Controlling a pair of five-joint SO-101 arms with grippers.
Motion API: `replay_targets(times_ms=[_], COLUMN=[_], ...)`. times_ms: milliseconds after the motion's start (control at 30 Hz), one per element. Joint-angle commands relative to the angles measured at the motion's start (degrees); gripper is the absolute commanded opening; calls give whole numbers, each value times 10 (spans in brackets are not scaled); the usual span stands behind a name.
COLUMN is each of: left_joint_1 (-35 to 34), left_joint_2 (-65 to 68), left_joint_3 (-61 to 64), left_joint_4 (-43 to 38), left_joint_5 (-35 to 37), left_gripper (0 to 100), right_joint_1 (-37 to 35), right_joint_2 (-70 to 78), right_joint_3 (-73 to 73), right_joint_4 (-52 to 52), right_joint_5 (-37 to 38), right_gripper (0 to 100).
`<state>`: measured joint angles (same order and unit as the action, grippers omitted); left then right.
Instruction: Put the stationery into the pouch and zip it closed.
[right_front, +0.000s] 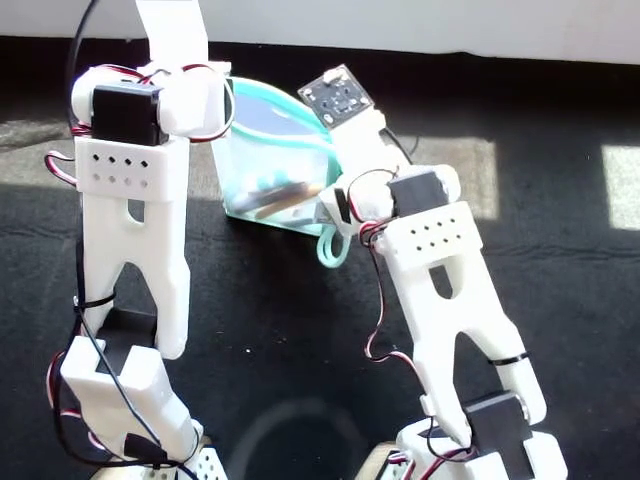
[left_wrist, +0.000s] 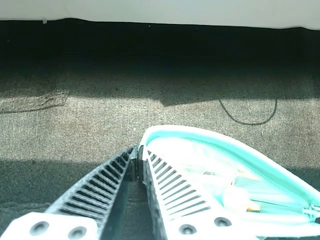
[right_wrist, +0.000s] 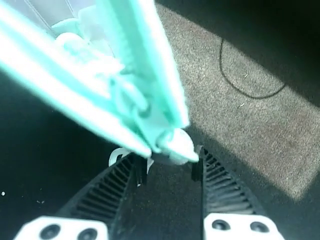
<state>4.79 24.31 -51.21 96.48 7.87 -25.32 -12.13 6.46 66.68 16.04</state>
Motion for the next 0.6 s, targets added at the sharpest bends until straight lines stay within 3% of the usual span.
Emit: replay_targets(times_ms=[0, 133, 233, 567], left_joint_1=[0, 0, 0, 0], left_joint_2=[45, 45, 46, 46], left_joint_3=[11, 11, 11, 11], left_joint_4=[19, 19, 19, 19], left_joint_5=[4, 4, 4, 4], left_gripper=[10, 10, 10, 10], right_joint_1=[0, -3, -3, -21], right_joint_2=[-17, -20, -26, -200], right_joint_3=[21, 42, 40, 41], right_joint_4=[-46, -56, -53, 35], right_joint_5=[6, 19, 69, 86], right_gripper=[152, 132, 6, 5])
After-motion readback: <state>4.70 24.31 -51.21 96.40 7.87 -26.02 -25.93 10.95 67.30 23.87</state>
